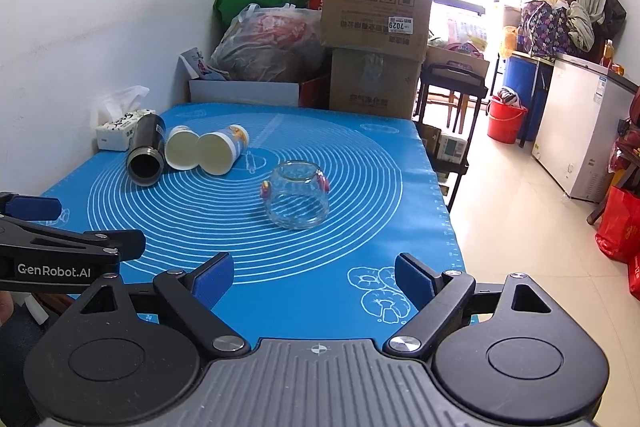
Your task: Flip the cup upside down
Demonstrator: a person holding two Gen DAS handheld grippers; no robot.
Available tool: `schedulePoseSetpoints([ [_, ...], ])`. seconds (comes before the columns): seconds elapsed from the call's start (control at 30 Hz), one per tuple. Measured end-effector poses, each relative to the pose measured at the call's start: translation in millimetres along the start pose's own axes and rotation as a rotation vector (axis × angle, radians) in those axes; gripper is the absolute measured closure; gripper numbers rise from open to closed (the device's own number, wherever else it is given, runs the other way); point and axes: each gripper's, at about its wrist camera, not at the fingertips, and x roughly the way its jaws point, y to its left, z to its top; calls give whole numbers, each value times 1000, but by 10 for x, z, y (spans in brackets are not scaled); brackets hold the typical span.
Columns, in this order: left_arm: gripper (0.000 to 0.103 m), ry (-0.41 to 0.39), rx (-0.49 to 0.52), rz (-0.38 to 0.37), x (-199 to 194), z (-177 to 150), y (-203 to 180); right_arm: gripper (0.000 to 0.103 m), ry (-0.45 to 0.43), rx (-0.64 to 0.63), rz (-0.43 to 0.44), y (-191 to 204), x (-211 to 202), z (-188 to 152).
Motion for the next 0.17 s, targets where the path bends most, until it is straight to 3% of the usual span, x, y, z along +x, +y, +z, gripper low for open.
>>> schedulePoseSetpoints([
  [0.17, 6, 2, 1, 1, 7, 2, 7, 14, 3, 2, -1, 2, 4, -2],
])
